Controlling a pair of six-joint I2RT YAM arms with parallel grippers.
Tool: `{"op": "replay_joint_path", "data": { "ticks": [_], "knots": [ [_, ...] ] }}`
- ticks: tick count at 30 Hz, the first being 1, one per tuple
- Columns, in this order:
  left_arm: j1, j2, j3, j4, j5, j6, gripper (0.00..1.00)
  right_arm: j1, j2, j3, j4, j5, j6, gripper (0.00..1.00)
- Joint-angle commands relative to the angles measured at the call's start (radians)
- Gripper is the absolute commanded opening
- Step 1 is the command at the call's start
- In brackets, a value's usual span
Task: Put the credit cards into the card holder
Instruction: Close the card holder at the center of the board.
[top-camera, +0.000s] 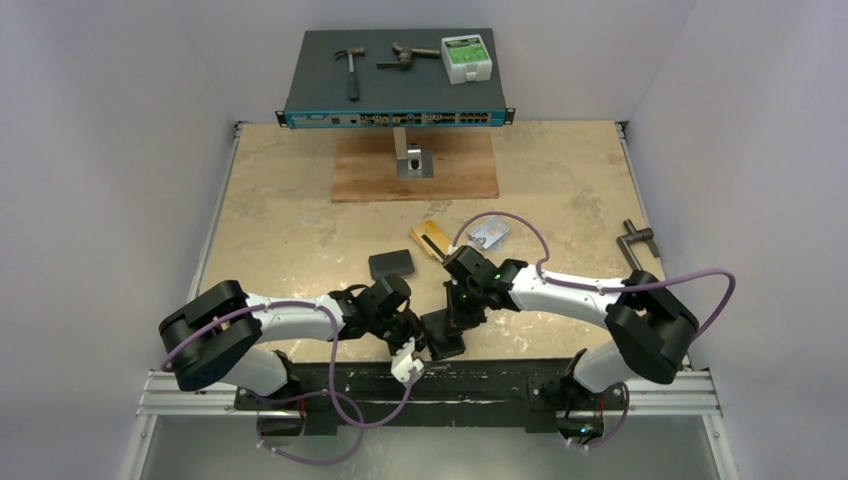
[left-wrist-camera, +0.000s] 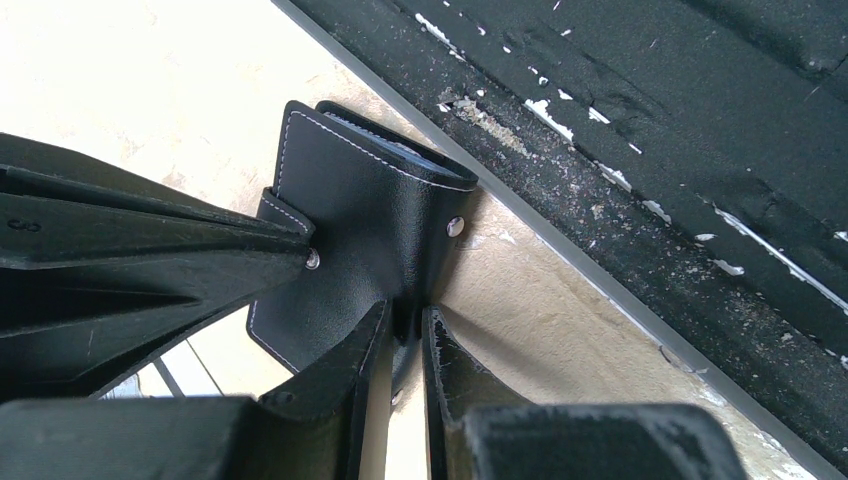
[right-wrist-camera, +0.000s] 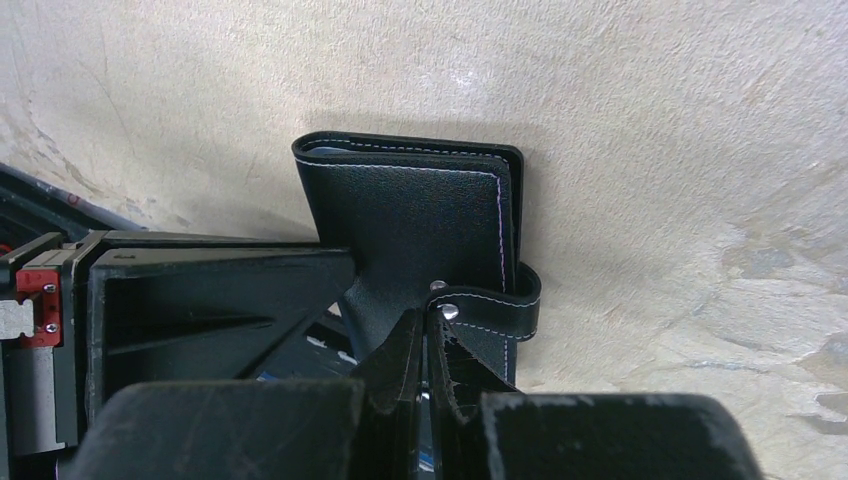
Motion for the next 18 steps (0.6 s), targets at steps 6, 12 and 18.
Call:
{"op": "replay_joint_path", "data": {
  "ticks": [6,12,18],
  "knots": [
    [-0.002,0.006,-0.009,-0.071,0.016,-0.030,0.13,-0.003,0.053,0.015,0.059,-0.005,-0.006,0.00],
    [-0.002,0.008,-0.009,-0.070,0.016,-0.028,0.13,-0.004,0.081,0.034,0.047,-0.006,-0.018,0.00],
    [-0.003,0.007,-0.010,-0.071,0.019,-0.028,0.13,-0.004,0.103,0.051,0.019,0.003,-0.026,0.00]
  ]
}}
